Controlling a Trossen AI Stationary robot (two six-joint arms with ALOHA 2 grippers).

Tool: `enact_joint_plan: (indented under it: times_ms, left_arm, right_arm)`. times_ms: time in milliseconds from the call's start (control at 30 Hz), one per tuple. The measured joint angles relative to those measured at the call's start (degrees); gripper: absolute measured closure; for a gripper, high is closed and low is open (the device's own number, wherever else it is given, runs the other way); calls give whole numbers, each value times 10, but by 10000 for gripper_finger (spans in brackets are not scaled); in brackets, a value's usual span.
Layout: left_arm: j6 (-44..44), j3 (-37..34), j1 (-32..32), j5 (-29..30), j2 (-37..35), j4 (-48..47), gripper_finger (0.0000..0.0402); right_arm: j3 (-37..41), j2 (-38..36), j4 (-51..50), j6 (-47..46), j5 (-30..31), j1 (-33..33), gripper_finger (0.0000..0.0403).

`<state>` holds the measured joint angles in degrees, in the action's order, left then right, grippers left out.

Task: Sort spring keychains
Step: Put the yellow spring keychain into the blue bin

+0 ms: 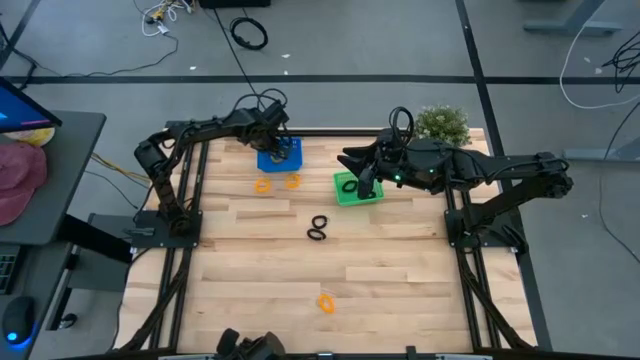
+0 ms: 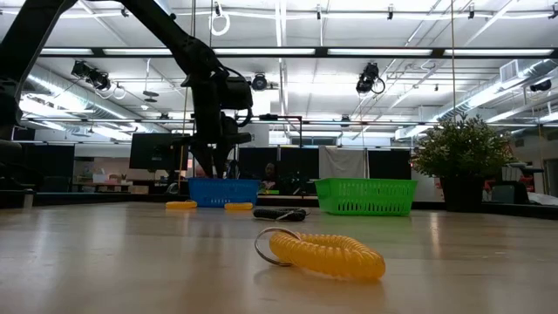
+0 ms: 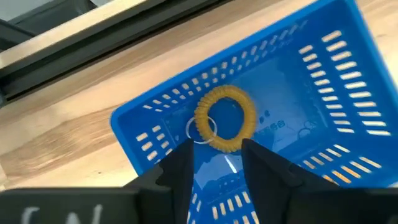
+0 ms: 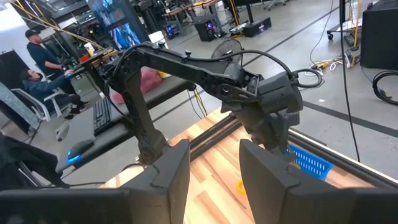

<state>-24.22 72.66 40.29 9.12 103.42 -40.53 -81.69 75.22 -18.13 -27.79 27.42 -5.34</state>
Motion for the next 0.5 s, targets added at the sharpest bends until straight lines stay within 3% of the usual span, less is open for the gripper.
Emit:
enact_joint_plan:
  times_ms: [200, 367, 500]
  left_arm:
    - [24, 0, -10, -14, -36, -4, 250]
    - [64, 0, -23, -28, -102, 5, 268]
    - [111, 0, -28, -76, -170, 10, 290]
  right_arm:
    - [0, 0, -11, 0, 0, 0, 263]
    - [0, 0, -14, 0, 0, 0, 263]
    - [0, -1, -13, 7, 0, 0, 263]
